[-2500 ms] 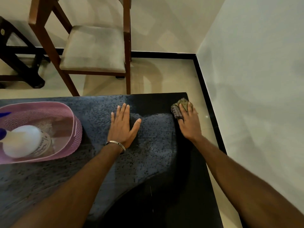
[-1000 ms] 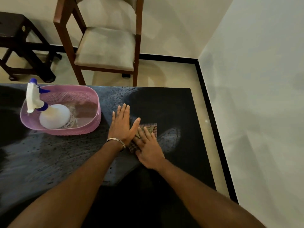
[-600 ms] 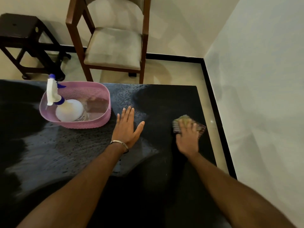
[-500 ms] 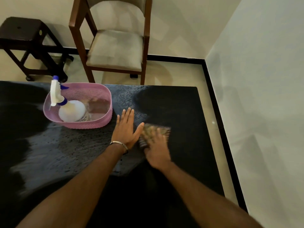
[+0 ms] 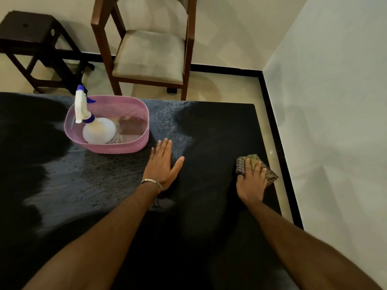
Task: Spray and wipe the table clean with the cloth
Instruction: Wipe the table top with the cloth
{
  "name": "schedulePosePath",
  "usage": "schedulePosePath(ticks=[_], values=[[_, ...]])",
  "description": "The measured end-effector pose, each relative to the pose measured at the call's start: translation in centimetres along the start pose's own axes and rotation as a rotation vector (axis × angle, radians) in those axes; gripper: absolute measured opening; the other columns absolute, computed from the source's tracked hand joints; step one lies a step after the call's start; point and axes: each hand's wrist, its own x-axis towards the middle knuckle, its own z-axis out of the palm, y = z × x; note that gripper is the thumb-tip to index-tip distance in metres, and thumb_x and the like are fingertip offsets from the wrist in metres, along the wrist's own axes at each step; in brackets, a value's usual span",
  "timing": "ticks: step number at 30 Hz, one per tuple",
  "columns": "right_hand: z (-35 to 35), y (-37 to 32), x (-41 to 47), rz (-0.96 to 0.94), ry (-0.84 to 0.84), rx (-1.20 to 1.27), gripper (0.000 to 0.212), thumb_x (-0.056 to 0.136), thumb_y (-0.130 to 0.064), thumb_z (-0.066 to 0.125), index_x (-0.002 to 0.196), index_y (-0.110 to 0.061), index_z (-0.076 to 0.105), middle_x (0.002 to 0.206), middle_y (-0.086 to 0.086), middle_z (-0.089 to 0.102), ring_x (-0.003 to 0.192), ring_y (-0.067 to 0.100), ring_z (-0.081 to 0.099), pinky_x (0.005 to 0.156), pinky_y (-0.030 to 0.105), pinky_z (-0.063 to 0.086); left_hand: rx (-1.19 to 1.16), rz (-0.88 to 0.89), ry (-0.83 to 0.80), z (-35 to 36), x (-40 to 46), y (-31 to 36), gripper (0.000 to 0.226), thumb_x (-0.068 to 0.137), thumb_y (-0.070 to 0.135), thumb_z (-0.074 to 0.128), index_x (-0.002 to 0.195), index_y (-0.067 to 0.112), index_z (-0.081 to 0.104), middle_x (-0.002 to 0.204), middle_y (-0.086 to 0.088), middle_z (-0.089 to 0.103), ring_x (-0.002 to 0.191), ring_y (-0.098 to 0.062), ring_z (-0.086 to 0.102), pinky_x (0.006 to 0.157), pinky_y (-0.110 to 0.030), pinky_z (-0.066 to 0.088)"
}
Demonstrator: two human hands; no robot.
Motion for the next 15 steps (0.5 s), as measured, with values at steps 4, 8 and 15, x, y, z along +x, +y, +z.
schedulePosePath(ticks=[4, 8, 15], values=[[4.3, -7.3, -10.7, -0.370, -0.066, -0.026, 0.073, 0.091, -0.033, 0.043, 0.158, -0.030, 0.016, 0.166, 0.004, 0.003, 0.153, 0.031, 0.001, 0.123, 0.048, 0.003, 0.010, 0.018, -0.023, 0.4, -1.4, -0.2, 0.089, 0.086, 0.068, 0.013, 0.154, 0.012, 0.009, 0.163, -0.003, 0.004, 0.150, -0.018, -0.004, 0.122, -0.038, -0.002], [4.9, -9.0, -17.7, -0.908, -0.374, -0.106, 0.072, 0.094, -0.034, 0.043, 0.156, -0.041, 0.007, 0.167, -0.008, -0.006, 0.151, 0.018, -0.015, 0.119, 0.044, -0.014, 0.056, 0.041, -0.053, 0.8, -2.3, 0.2, 0.091, 0.084, 0.069, 0.008, 0.155, 0.012, 0.007, 0.163, -0.002, 0.002, 0.149, -0.016, -0.006, 0.121, -0.037, -0.004], [-0.5, 3.2, -8.3, -0.332, -0.079, -0.186, 0.071, 0.096, -0.044, 0.044, 0.155, -0.045, 0.003, 0.167, 0.000, 0.003, 0.152, 0.026, 0.010, 0.121, 0.043, 0.008, 0.096, 0.067, -0.062, 0.9, -4.3, 0.5, 0.086, 0.088, 0.068, 0.012, 0.155, 0.014, 0.005, 0.163, -0.001, 0.001, 0.149, -0.015, -0.008, 0.121, -0.038, -0.004]])
